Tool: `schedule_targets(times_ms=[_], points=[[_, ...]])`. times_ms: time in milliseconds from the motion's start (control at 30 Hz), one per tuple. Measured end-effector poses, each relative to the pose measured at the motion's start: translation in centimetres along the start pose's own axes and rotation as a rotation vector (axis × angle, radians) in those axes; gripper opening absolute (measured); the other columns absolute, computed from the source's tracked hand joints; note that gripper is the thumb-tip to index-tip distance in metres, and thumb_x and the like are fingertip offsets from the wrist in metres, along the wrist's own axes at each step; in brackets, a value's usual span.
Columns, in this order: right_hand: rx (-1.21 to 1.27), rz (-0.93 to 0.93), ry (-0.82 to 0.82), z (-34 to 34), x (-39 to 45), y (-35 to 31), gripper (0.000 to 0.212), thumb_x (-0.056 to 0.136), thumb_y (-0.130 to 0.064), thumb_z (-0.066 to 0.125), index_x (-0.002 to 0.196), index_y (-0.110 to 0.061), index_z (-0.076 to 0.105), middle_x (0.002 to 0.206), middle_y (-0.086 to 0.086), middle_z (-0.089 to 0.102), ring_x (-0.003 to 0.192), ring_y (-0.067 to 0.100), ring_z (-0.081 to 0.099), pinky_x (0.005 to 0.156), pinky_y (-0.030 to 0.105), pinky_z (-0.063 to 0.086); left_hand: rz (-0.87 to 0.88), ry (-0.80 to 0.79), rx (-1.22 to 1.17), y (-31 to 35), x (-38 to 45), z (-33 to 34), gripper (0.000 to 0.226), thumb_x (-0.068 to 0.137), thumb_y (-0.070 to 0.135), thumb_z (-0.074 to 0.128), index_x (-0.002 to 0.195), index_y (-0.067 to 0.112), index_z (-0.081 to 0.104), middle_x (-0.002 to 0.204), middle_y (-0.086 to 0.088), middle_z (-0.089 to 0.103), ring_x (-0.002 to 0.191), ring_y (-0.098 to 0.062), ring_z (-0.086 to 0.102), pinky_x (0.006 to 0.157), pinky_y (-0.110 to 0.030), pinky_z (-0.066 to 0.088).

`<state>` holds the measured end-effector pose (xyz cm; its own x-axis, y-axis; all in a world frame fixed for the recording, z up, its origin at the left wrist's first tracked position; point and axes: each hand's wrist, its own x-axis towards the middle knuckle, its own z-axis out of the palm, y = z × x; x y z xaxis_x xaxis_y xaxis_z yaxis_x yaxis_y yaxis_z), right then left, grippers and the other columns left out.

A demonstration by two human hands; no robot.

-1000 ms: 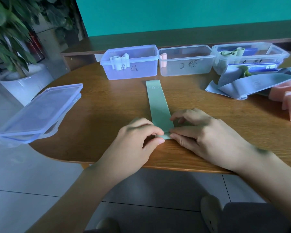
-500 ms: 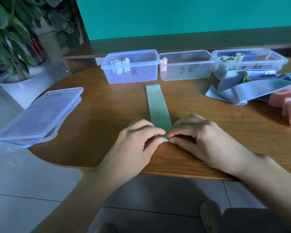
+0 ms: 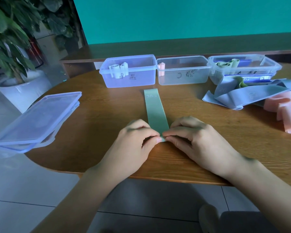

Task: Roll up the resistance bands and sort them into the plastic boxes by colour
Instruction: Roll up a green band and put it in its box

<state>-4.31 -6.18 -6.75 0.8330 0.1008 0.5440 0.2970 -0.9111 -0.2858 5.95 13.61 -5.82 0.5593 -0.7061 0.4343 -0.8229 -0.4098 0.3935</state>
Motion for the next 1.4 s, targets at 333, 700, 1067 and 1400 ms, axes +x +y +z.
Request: schedule_targets(times_ms=[333,700,1067,1400], points=[[0.048,0.058,-0.041,0.39,0.4,0.65,0.022,0.098,-0.038,0.059,0.112,-0.03,0.073,0.111,-0.013,0.062,0.105,0.015,0.061,0.088,0.041,0.053,-0.058,0.004,-0.038,-0.02,-0.02,-0.4,0.015,0.087,0.03,0.075,0.102,0.026,0.075,0.092,0.023,0.057,0.094,0.004,0.056,0.074,-0.002,0.042],[-0.045,0.012,0.035,0.72,0.36,0.36,0.022,0.099,-0.032,0.06,0.114,-0.025,0.075,0.11,-0.008,0.064,0.1,0.018,0.06,0.089,0.038,0.052,-0.067,0.013,-0.007,-0.48,0.41,-0.05,0.022,0.094,0.033,0.066,0.112,0.023,0.075,0.108,0.012,0.064,0.084,0.003,0.053,0.073,0.002,0.038],[-0.041,0.117,-0.077,0.87,0.77,0.54,0.041,0.102,-0.05,0.043,0.13,-0.031,0.066,0.125,-0.012,0.058,0.113,0.016,0.054,0.096,0.044,0.05,-0.064,0.006,0.011,-0.55,0.28,0.05,0.023,0.094,0.032,0.066,0.116,0.027,0.07,0.112,0.018,0.058,0.094,0.004,0.05,0.076,-0.002,0.039],[-0.026,0.137,-0.088,0.71,0.92,0.28,0.04,0.101,-0.051,0.043,0.13,-0.033,0.064,0.126,-0.015,0.058,0.113,0.013,0.052,0.097,0.042,0.049,-0.066,0.017,0.063,-0.56,0.57,0.3,0.03,0.099,0.033,0.059,0.126,0.024,0.065,0.122,0.012,0.055,0.11,-0.001,0.049,0.09,-0.015,0.043]])
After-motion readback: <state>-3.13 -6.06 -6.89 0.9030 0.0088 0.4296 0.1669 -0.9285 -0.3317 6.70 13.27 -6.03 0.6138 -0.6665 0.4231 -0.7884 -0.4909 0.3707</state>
